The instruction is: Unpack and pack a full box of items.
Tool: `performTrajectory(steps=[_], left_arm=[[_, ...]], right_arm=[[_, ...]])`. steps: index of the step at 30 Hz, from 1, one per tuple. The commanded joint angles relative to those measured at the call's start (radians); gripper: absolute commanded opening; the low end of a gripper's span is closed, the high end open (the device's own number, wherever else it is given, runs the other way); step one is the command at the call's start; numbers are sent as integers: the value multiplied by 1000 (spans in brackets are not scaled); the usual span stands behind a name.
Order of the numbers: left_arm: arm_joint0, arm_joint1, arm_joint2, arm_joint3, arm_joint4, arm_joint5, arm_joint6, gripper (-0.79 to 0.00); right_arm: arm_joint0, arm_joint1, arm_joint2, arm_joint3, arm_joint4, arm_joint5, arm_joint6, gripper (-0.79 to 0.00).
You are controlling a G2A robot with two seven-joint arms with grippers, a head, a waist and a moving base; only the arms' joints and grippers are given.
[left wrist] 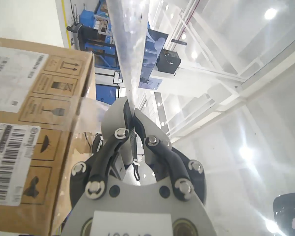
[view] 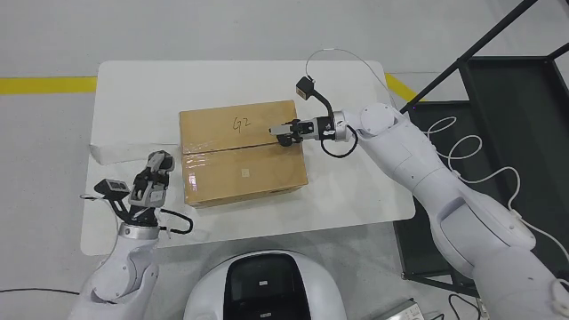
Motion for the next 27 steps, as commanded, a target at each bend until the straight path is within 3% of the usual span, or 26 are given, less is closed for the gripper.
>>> performTrajectory(steps=[1, 16, 27], left_arm=[[-14, -5, 26, -8, 39, 9, 11, -785], [-88, -33, 130, 58, 309, 70, 80, -785], [-46, -38, 127, 0, 501, 63, 143, -785]], right_arm=[[0, 0, 0, 0, 0, 0, 0, 0], [0, 0, 0, 0, 0, 0, 0, 0], [0, 0, 0, 0, 0, 0, 0, 0]])
